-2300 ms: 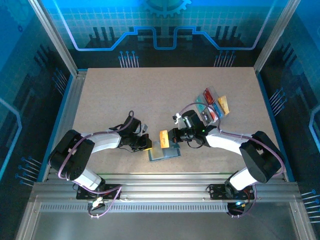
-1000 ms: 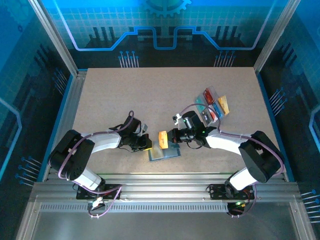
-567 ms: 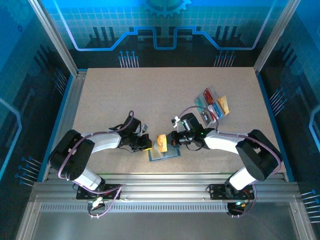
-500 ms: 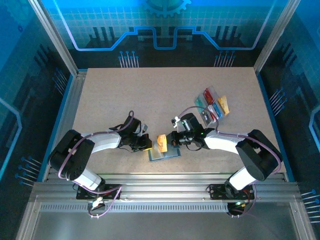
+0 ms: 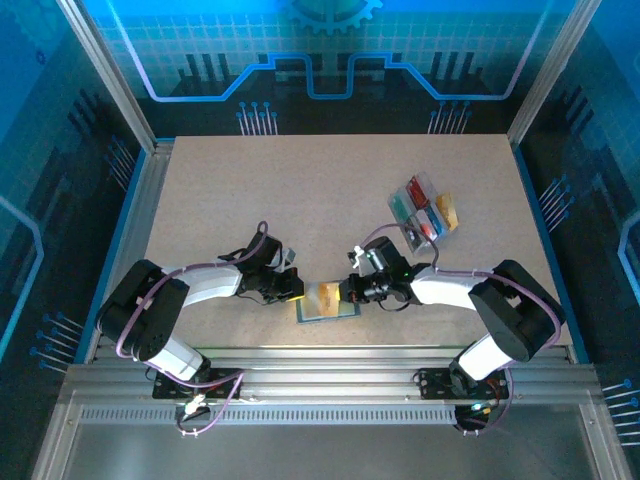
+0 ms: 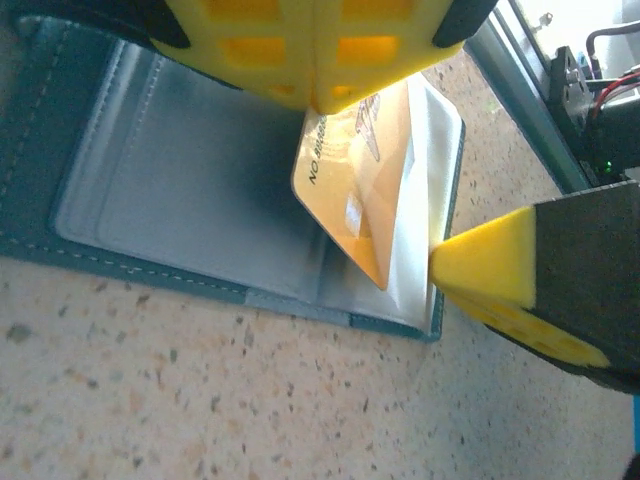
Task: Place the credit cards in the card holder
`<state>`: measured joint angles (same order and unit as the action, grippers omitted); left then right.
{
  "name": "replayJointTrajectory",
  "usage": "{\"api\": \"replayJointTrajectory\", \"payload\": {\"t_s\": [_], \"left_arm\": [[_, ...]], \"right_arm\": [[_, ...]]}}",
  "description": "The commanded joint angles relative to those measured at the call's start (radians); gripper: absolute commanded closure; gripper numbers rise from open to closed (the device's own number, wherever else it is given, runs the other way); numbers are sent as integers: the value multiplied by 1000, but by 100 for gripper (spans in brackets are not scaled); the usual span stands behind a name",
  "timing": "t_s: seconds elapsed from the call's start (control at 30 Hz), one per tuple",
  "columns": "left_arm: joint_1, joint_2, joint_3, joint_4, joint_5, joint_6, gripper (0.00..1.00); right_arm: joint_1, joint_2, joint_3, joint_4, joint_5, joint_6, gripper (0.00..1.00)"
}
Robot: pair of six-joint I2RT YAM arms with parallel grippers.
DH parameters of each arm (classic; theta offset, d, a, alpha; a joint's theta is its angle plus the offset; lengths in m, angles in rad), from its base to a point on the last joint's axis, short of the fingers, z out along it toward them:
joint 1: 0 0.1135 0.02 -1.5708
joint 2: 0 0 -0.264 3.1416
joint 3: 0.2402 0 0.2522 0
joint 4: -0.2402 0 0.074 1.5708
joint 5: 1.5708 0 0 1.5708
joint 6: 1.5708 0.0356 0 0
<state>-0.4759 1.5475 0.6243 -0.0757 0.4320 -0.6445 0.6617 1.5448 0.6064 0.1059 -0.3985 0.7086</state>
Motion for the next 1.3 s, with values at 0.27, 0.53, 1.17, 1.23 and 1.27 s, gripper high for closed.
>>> {"api": "replayJointTrajectory", "payload": {"t_s": [0.27,0.53,1.17,1.23,1.27], "left_arm": [[5,10,-38,-81,-49,19,100],[5,-19,-45,-94,-54,18,100],[7,-120,-77,-91,-53,0,100],[8,-163,-75,-101,-56,-1,100],[9,-187,-74,-106,-60,-4,100]], "right_arm": [[38,11,7,-63,-25,-4,100],[38,62,72,-58,-3,12,100],[13,175,148,-90,36,91,100],[11,172,144,-91,39,93,100],[9,169,141,-93,41,93,100]]}}
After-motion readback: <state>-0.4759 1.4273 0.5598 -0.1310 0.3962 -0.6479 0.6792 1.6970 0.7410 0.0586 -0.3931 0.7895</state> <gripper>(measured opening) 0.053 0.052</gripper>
